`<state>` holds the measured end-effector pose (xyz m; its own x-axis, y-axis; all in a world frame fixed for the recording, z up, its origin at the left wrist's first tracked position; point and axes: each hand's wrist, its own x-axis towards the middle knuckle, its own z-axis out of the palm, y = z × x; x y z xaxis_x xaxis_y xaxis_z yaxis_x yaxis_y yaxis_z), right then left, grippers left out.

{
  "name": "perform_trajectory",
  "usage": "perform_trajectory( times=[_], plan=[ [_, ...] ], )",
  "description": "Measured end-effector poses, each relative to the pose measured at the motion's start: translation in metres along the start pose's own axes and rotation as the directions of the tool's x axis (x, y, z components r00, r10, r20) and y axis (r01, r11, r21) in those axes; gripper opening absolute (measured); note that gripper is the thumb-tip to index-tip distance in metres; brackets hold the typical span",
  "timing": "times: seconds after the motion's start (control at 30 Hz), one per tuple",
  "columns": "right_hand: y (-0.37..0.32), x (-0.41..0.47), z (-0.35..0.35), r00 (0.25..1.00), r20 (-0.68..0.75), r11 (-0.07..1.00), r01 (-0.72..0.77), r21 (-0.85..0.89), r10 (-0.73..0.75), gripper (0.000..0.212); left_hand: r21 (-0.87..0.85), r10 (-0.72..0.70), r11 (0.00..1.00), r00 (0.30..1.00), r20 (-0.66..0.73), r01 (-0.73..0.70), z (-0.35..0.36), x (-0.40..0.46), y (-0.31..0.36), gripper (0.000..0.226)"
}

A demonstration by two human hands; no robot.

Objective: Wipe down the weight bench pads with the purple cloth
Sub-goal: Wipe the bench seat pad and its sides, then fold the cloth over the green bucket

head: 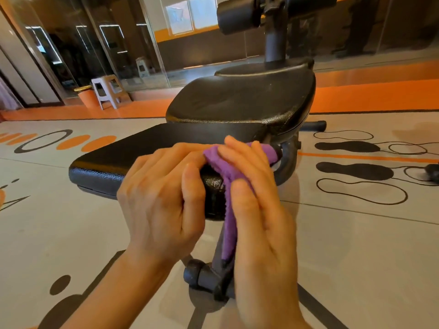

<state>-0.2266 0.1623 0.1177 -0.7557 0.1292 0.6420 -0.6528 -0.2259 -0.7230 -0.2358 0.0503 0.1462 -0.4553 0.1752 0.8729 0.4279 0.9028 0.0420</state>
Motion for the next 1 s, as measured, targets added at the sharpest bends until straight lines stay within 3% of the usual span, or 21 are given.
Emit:
perform_trajectory(
  times=[0.07,0.17,0.3,0.43,0.53,0.73,0.9,1.0],
  plan=[
    [0.011,0.029,-0.009,0.986,-0.071,0.988,-0.144,0.059,0.148,0.03,-0.004,0.0,1.0,1.0,0.016,0.0,0.0,-0.001,0.0,0.047],
    [0.032,0.075,-0.016,0.896,-0.228,0.924,-0.378,0.057,0.38,0.029,-0.03,0.007,1.0,1.0,0.021,-0.006,-0.001,-0.001,0.0,0.047],
    [0.023,0.081,-0.013,0.843,-0.274,0.876,-0.483,-0.004,0.464,0.027,-0.077,-0.015,0.997,0.996,0.088,0.022,-0.007,0.001,0.0,0.05],
    [-0.002,0.083,-0.005,0.752,-0.307,0.793,-0.609,0.017,0.583,0.029,-0.115,-0.05,0.99,0.96,0.274,0.084,-0.021,0.006,0.002,0.049],
    [-0.023,0.08,0.005,0.684,-0.365,0.716,-0.695,-0.066,0.631,0.033,-0.106,-0.082,0.984,0.89,0.449,0.144,-0.033,0.013,0.002,0.047],
    [-0.08,0.056,0.032,0.499,-0.465,0.551,-0.834,-0.028,0.732,0.04,-0.083,-0.124,0.965,0.715,0.688,0.247,-0.064,0.028,0.01,0.042],
    [-0.125,0.031,0.061,0.452,-0.506,0.474,-0.876,-0.095,0.734,0.048,-0.058,-0.134,0.951,0.575,0.807,0.303,-0.106,0.029,0.012,0.047],
    [-0.147,0.025,0.074,0.312,-0.531,0.396,-0.917,0.049,0.788,0.037,-0.101,-0.098,0.924,0.484,0.869,0.369,-0.136,0.031,0.014,0.048]
  ],
)
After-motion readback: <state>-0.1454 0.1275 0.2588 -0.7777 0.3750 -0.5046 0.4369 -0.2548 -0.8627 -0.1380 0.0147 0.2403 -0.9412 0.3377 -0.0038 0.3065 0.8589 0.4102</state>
